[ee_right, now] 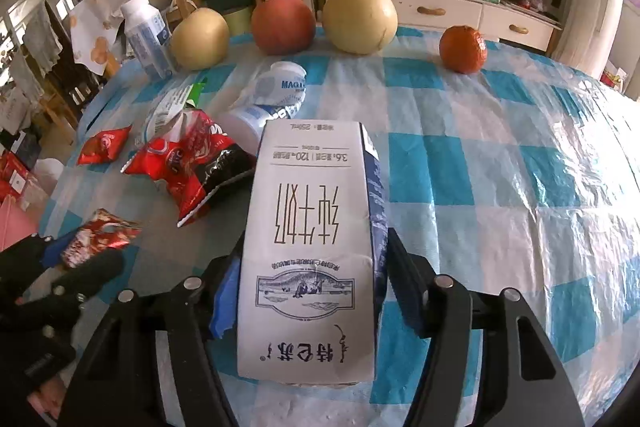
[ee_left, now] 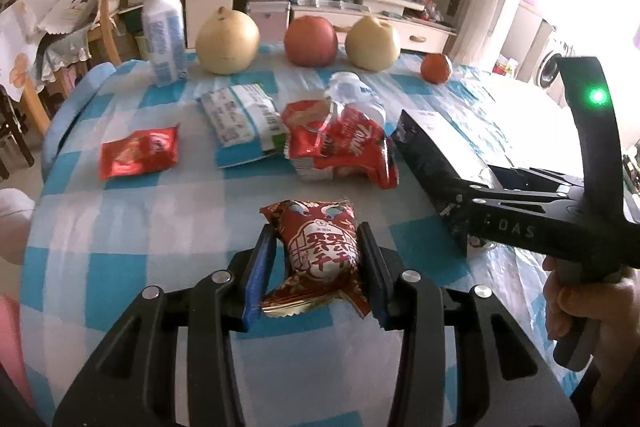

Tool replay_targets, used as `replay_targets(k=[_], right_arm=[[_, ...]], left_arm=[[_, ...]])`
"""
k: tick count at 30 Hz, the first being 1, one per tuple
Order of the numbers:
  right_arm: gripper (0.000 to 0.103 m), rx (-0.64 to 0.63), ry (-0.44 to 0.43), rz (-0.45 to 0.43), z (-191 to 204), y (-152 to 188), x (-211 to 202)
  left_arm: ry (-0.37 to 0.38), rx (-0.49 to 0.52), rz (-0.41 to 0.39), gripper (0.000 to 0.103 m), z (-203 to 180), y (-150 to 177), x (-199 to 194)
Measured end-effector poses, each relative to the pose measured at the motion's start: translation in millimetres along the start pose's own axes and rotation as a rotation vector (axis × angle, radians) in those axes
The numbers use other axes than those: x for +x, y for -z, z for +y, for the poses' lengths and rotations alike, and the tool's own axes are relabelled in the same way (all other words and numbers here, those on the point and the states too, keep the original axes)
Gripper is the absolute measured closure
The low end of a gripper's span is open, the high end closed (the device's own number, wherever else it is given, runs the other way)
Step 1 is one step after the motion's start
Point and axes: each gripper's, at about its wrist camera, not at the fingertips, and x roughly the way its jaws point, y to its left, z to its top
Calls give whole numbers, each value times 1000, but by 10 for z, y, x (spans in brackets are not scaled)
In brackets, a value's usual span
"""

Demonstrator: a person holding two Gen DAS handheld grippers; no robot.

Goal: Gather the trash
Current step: 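Grasp the white milk carton with the right tool while the left tool holds the candy, then carry both items to the pink bin and open both tools to drop them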

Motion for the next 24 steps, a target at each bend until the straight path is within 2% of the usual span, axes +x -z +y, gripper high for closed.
replay_targets(k=[6,13,20,24], right_arm=[[40,-14,-26,-81,84,47,-205],[40,35,-91,-111,147,149,-349],[40,67,-208,-154,424,189,-596],[40,74,-309,-150,722,199,-695]], left_arm=[[1,-26,-41,60,140,49,-241],[-31,-65,-100,60,388,126,-584],[-106,-120,-161,60,722,151,-916],[-157,-150,-183,60,926,175,-1062]])
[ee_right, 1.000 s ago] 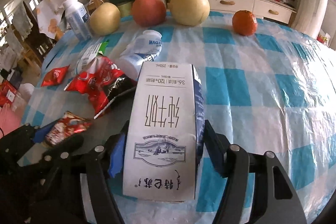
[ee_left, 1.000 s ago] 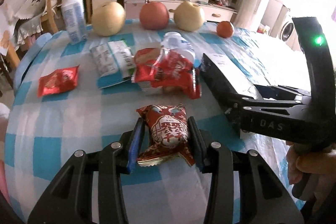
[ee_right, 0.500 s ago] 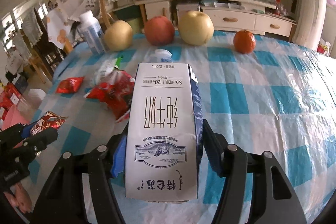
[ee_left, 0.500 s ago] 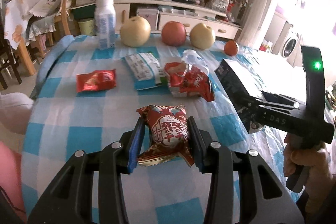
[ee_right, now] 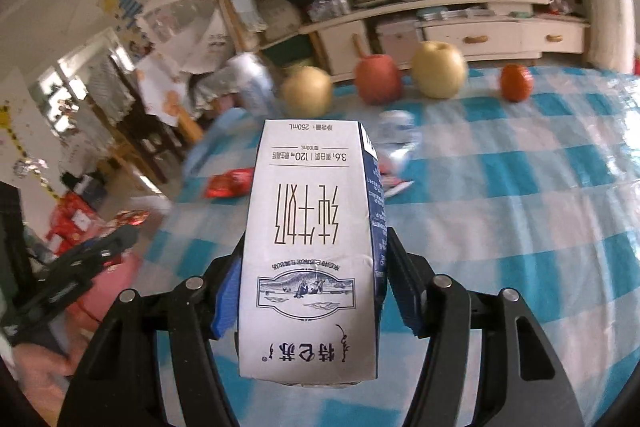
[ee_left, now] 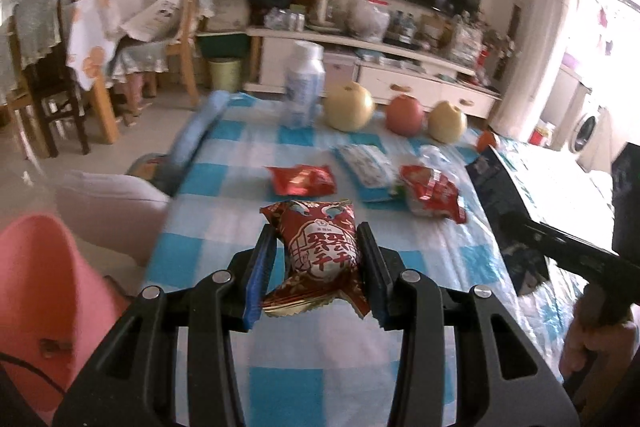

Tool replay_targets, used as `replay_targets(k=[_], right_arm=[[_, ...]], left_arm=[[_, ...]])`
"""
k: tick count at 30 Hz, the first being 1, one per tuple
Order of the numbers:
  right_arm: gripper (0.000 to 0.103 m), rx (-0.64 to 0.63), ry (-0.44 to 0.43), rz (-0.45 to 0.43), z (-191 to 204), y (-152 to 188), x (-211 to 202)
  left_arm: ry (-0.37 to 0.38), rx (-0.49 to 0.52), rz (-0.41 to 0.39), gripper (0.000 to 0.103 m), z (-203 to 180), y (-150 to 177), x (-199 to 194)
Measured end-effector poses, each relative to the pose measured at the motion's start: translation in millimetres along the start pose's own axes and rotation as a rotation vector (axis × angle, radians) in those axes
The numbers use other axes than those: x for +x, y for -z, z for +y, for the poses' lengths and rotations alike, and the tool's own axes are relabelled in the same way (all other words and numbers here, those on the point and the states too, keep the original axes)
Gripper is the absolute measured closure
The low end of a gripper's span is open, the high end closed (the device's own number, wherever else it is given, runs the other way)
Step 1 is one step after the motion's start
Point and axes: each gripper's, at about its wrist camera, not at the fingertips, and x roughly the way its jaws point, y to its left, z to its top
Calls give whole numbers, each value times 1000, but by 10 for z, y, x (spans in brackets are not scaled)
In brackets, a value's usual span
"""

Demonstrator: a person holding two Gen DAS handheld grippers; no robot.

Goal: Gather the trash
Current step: 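Carry both items to the pink bin and open both tools to drop them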

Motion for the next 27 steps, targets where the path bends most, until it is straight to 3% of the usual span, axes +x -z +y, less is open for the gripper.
replay_targets(k=[8,12,17,23,24,27], right_arm=[[40,-17,-186,65,851,87,191],[40,-76,-265,92,1500,118,341],[39,-187,-344,140,2367,192,620],[39,-283,-393,174,3115,362,915],[39,-292,-397,180,3186,389,958],[27,-291,-390,191,3331,468,1134]], left_arm=[[-148,-132,-59,60,708,-57,-295],[-279,-220,-83,60,1200,-57,-467],[-378,-356,-98,60,1762,17,-699],[-438,-489,-130,59,2250,108,-929],[-454,-500,-133,56,2283,116,-947],[-531,-564,-133,28,2457,163,-994]])
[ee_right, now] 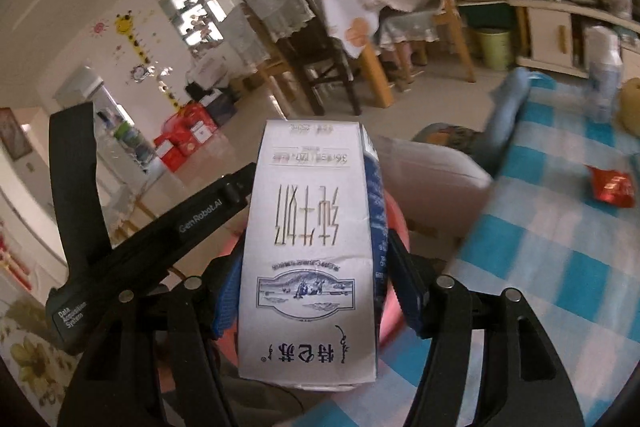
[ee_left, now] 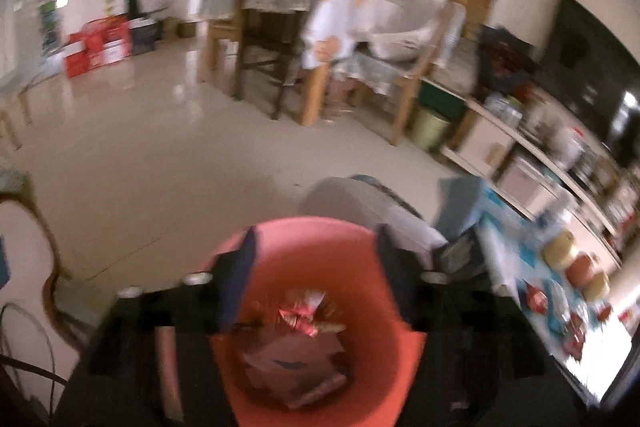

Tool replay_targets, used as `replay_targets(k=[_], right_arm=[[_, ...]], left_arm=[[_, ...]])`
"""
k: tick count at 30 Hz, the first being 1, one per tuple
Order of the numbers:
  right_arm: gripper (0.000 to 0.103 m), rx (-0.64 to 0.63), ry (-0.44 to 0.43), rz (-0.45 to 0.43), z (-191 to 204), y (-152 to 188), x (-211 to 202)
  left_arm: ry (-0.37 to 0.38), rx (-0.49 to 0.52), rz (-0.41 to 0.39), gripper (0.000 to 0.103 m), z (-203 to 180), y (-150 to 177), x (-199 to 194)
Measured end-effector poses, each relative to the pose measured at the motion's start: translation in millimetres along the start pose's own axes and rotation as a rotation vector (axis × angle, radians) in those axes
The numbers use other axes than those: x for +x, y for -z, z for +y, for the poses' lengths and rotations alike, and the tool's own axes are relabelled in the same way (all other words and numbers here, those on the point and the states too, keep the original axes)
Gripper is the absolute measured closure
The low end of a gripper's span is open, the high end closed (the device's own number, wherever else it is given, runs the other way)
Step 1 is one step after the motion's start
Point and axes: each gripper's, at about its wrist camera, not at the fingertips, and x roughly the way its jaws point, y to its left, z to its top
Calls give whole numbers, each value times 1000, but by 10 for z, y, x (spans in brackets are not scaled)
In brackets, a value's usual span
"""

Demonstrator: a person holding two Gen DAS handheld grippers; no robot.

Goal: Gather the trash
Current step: 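Carry both items to the pink bin and open both tools to drop them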

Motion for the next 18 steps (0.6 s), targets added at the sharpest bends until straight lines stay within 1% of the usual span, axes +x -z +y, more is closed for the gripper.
replay_targets(k=[1,4,5,8,11,15,18], right_arm=[[19,8,17,2,-4,13,46],[19,39,30,11,-101,86,74],[16,57,31,10,-139,114,56],[13,86,54,-5,-293,175,-87],[13,71,112,-18,-361,260,-226],[13,18,204,-18,-444,386,-394],[13,6,253,-15,-561,508,-526]], left_arm=[[-13,-12,3,24,43,-17,17],[-54,-21,9,19,108,-43,37],[-68,-13,4,19,99,-47,36],[-66,18,-10,17,46,-26,-2],[-31,91,-48,17,-124,9,-51],[20,185,-97,15,-360,95,-139],[90,249,-123,15,-559,157,-205]])
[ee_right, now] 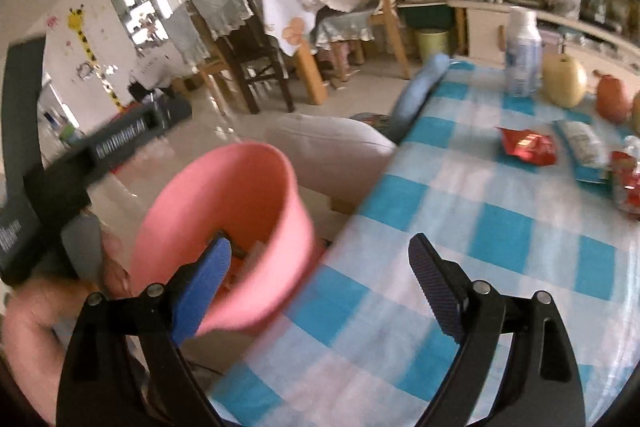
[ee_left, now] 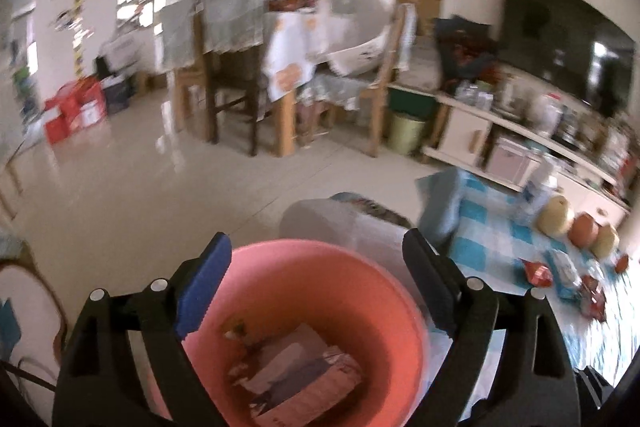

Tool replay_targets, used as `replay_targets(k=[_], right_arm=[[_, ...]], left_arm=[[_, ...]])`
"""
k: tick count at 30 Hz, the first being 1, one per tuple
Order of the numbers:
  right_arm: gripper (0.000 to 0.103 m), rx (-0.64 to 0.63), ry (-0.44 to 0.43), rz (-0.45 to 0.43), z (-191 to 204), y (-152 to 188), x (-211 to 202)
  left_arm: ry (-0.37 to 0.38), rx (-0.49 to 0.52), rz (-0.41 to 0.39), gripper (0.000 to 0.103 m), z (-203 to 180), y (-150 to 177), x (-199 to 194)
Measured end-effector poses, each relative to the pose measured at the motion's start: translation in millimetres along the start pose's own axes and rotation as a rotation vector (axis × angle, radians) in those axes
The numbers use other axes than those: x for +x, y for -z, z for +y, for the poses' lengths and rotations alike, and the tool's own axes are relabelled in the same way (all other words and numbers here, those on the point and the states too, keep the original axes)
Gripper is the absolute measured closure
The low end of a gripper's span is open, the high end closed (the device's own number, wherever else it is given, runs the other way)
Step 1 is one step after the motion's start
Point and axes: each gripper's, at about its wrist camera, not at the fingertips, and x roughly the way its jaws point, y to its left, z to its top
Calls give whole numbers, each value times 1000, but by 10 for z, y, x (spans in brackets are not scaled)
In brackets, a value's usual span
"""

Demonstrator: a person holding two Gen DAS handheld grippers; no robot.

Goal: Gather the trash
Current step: 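Carry both items to the pink bin and open both tools to drop them, then return both tools to the table over the remaining red wrappers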

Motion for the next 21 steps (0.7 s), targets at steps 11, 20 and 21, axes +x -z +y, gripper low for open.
replay_targets(k=[11,20,21], right_arm=[[9,44,94,-10,-525,257,-502],[8,64,153,-65,-846,387,-877],[8,68,158,-71,-887,393,-907]], left_arm=[[35,192,-40,14,-678,30,-271],[112,290,-84,12,-1189,111,-552],[102,310,-97,12,-1262,129,-581]])
